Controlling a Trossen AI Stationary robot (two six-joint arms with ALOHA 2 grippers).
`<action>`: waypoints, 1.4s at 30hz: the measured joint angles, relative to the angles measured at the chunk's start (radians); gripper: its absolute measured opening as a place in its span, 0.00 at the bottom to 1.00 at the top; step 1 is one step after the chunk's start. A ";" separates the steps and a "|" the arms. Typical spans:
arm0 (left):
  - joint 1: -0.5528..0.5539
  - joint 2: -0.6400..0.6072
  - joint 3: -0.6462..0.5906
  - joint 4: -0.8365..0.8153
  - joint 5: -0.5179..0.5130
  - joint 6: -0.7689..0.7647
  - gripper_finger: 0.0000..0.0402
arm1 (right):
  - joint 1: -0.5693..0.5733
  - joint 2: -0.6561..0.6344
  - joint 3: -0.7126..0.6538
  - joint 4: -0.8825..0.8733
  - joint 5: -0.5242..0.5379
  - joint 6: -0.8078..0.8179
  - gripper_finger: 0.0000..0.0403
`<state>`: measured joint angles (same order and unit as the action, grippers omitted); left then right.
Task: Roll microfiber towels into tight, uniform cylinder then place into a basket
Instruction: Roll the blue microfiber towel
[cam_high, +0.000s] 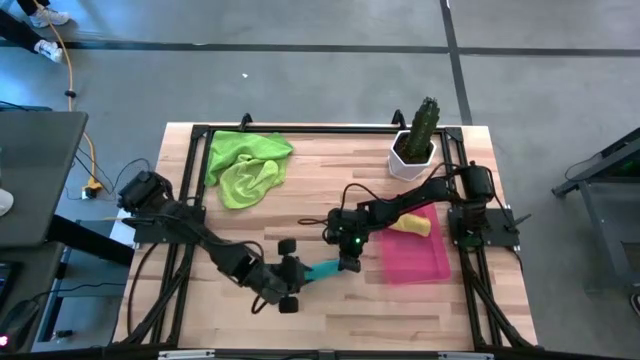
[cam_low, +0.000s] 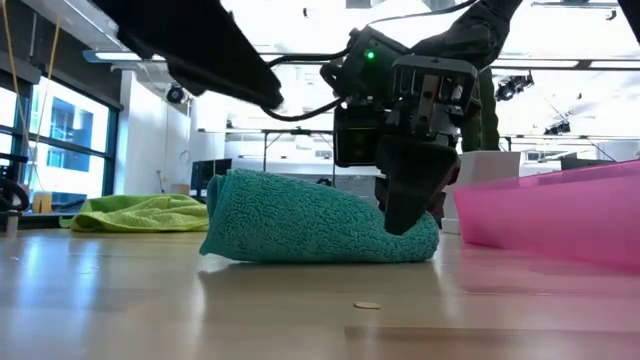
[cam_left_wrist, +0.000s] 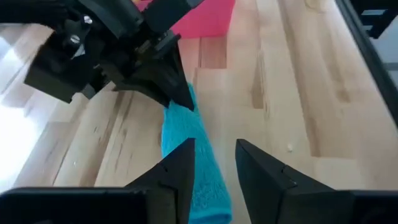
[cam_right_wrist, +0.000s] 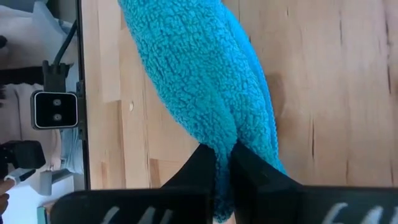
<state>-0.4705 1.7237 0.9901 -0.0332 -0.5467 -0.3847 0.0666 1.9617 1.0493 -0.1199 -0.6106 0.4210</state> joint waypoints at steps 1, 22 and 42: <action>0.003 0.013 0.000 0.011 0.000 0.003 0.28 | 0.000 0.000 0.000 0.001 0.000 0.000 0.02; 0.021 0.258 0.003 0.062 -0.008 -0.193 0.48 | 0.001 -0.002 0.001 0.019 0.016 -0.066 0.13; 0.032 0.279 0.003 0.071 0.032 -0.321 0.47 | 0.156 -0.199 0.002 0.032 0.356 -0.620 0.30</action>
<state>-0.4385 2.0026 0.9928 0.0376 -0.5152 -0.7059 0.2229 1.7631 1.0515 -0.0874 -0.2550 -0.1990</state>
